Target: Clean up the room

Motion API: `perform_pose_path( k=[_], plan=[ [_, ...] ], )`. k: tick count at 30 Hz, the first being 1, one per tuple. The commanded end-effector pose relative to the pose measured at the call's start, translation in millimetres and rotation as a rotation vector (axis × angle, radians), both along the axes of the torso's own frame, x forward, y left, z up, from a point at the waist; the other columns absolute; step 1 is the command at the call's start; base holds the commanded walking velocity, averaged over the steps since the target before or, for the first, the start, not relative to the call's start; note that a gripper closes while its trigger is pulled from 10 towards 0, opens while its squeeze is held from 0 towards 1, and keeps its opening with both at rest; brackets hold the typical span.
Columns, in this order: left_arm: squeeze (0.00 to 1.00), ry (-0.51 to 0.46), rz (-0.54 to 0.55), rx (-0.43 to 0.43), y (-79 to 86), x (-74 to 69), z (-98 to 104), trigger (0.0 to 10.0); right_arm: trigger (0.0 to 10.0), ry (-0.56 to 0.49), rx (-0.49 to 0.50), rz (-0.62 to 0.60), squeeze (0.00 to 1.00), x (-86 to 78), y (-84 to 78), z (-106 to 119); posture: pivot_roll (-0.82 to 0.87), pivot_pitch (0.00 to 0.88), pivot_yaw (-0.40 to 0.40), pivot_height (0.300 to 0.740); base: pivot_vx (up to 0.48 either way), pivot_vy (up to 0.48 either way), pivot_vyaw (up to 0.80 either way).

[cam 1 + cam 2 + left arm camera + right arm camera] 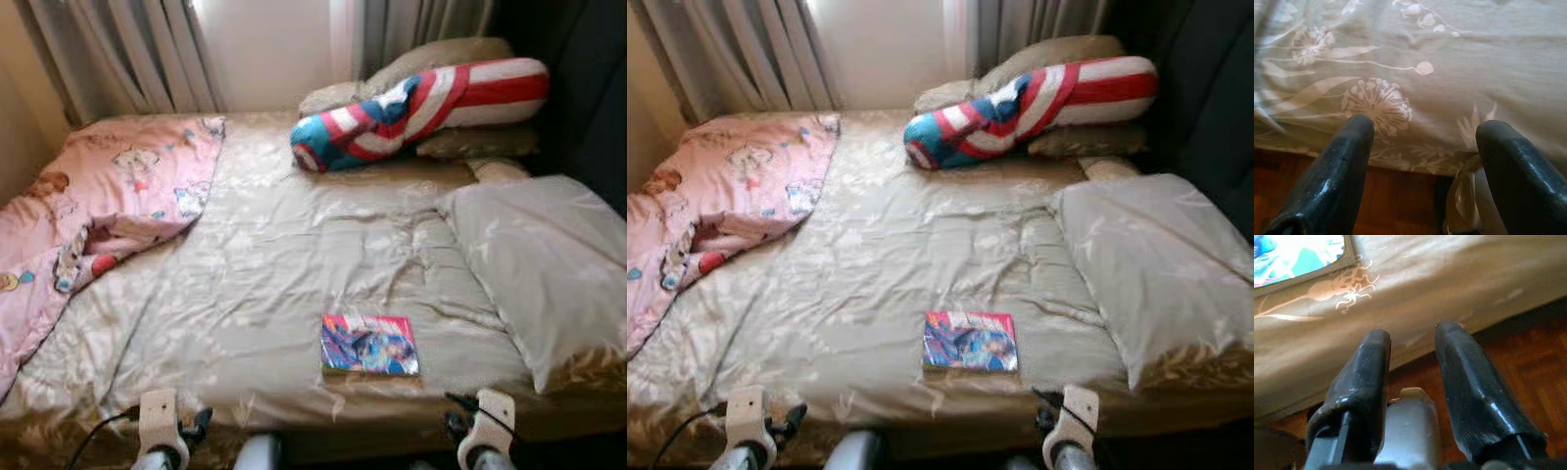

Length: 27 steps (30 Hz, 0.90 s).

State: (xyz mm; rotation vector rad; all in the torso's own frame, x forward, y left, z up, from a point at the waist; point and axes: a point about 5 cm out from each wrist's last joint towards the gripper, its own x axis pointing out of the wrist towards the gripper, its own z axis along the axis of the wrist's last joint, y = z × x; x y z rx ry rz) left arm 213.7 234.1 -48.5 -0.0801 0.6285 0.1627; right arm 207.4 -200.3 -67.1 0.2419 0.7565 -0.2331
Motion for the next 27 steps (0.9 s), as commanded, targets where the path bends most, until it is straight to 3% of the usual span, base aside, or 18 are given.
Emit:
perform_pose_path(
  k=[1,8,16,24,27],
  plan=[
    [0.0,0.052,-0.014,0.025,1.6,-3.9,-4,10.0,10.0,0.015,0.002,0.006,0.0,1.0,3.2,-1,-0.03,0.0,0.047,0.728,0.0,0.0,0.0],
    [0.0,0.108,-0.008,0.014,-1.8,-10.7,-12,10.0,10.0,0.042,0.01,-0.002,0.0,-1.6,5.4,-3,-0.03,0.0,0.055,0.74,0.0,0.0,0.0],
    [0.0,0.161,0.028,0.003,-0.1,-22.1,-19,10.0,10.0,0.129,-0.005,-0.019,0.0,-27.7,-15.5,-13,-0.05,0.0,0.052,0.74,0.0,0.0,0.0],
    [0.0,0.2,0.011,0.003,-1.9,-27.7,-23,10.0,10.0,0.148,0.001,-0.025,0.0,-33.1,-20.6,-15,-0.06,0.0,0.058,0.74,0.0,0.0,0.0],
    [0.0,0.221,0.013,0.007,-0.8,-32.4,-25,10.0,10.0,0.165,-0.061,0.025,0.0,-35.1,-23.6,-15,-0.05,0.0,0.059,0.74,0.0,0.0,0.0]
  ],
)
